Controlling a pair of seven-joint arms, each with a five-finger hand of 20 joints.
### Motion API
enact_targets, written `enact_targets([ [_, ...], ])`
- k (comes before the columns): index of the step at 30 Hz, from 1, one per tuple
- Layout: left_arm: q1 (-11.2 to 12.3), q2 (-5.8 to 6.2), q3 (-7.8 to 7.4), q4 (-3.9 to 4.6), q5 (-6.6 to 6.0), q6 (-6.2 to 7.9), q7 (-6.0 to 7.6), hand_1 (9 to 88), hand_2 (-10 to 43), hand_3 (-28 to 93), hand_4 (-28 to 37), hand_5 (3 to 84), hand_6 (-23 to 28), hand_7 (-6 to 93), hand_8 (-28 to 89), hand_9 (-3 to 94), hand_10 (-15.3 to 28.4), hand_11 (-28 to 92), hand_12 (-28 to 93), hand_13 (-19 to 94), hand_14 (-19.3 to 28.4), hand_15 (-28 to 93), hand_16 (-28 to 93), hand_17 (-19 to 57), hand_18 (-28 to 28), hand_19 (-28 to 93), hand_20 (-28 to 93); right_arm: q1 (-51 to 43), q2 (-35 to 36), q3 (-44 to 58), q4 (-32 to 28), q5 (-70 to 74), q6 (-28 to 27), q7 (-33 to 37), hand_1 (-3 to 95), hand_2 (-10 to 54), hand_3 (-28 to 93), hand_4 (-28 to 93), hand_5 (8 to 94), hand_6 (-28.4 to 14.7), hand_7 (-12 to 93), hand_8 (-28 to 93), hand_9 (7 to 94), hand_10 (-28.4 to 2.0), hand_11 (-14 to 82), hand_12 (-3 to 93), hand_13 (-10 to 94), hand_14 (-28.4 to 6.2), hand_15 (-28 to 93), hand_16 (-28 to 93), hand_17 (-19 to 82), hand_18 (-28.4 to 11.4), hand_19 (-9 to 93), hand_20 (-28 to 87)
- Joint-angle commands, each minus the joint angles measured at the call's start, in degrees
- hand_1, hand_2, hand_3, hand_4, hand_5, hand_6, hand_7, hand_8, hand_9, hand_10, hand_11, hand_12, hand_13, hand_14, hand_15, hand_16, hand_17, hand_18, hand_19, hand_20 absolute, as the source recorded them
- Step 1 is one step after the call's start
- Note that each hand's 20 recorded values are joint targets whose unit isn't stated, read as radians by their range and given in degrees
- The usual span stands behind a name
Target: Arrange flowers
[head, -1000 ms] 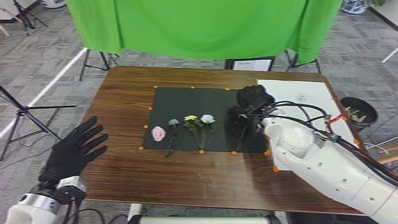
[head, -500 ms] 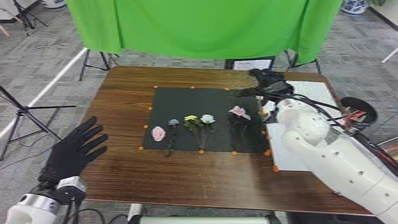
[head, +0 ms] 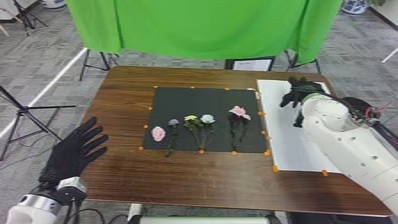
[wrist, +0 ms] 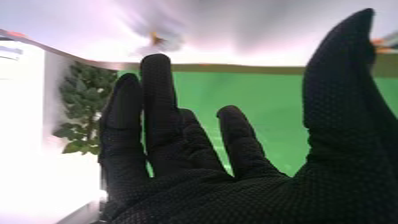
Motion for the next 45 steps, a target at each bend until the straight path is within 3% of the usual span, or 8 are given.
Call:
enact_targets([
  [1,0.5,-0.03,0.00,0.06,-0.22,-0.38,-0.53,24.5,-1.5,70,-28.1,24.0,2.8,17.5,-10,20.8,10.0,14,20,14,14.0,21,4,-12.1,19.7,32,10,1.2,1.5,1.1,3.9,1.0,-5.2,-0.2,29.7,-2.6,93,-26,12.7,-2.8,21,-11,20.5,-13.5,1.8,21.8,31,-12.1,62,17,14,-21.9,69,50],
  [7,-0.1,0.25,0.43,0.33,-0.22,-0.60,-0.60,24.6,-1.4,70,-28.0,24.0,2.8,17.5,-10,20.8,10.0,14,19,14,14.0,21,4,-12.1,19.7,32,10,1.1,1.7,1.6,6.4,-0.1,-8.0,-2.6,35.2,9.0,93,-28,11.4,-2.0,26,-14,21.2,-9.1,4.0,18.5,33,-10.0,63,15,14,-21.0,70,50],
  [11,0.1,0.21,0.34,0.29,-0.21,-0.68,-0.62,24.6,-1.4,70,-28.0,23.9,2.8,17.6,-10,20.8,10.1,14,19,14,14.0,21,4,-12.1,19.7,32,10,-0.5,2.7,1.1,6.6,-2.2,-3.1,-5.6,36.9,7.6,89,-28,19.9,0.5,33,-19,32.4,-7.5,11.0,14.2,42,-7.0,62,22,17,-20.7,74,50],
  [14,0.3,0.05,0.22,0.23,-0.19,-0.73,-0.49,24.6,-1.4,70,-28.1,24.0,2.8,17.6,-10,20.8,10.0,14,19,14,14.0,21,4,-12.1,19.7,32,10,-2.2,3.7,0.0,6.1,-3.2,4.8,-7.5,38.5,-1.4,87,-28,39.6,3.4,38,-22,53.3,-6.3,21.4,15.9,56,-5.5,64,27,25,-18.8,79,50],
  [17,0.3,0.11,0.37,0.22,-0.28,-0.47,-0.30,24.5,-1.4,71,-28.0,24.0,2.8,17.7,-10,20.8,10.0,14,19,14,14.0,21,4,-12.1,19.7,32,10,-4.7,4.9,0.6,4.0,-2.9,8.5,-10.6,46.9,-5.9,76,-28,59.8,4.1,50,-7,80.5,-4.9,20.2,38.0,70,-4.2,67,28,33,-17.6,85,50],
  [19,0.4,-0.03,0.34,0.17,-0.22,-0.39,-0.28,24.5,-1.5,71,-28.0,24.0,2.7,17.7,-10,20.8,10.0,14,19,14,14.0,21,4,-12.1,19.7,32,10,-6.3,5.5,1.4,2.6,-3.2,9.9,-12.5,49.2,-7.0,74,-28,67.3,4.9,49,-5,86.0,-4.4,22.1,39.1,75,-3.9,67,28,36,-17.7,88,50],
  [31,1.3,-0.61,-0.70,-0.31,-0.13,-0.30,-0.01,24.5,-1.4,71,-28.1,24.1,2.8,17.7,-10,20.9,10.0,14,19,14,14.0,21,4,-12.0,19.7,32,10,-26.0,7.3,13.2,-20.1,-4.9,15.7,-20.8,48.5,-9.4,81,-28,73.1,3.3,46,-4,90.0,-4.3,23.4,41.1,79,-3.4,67,31,39,-18.3,91,49],
  [45,0.5,-0.62,-0.17,-0.04,-0.18,-0.46,-0.34,24.5,-1.5,70,-28.0,24.4,2.9,17.5,-10,21.2,10.1,14,19,15,14.1,21,4,-11.8,19.7,32,10,-30.3,5.1,11.1,-24.4,-11.2,14.4,-23.5,46.6,-9.5,84,-28,73.4,3.1,46,-4,90.2,-4.8,22.8,41.7,78,-3.6,67,31,39,-18.4,91,50],
])
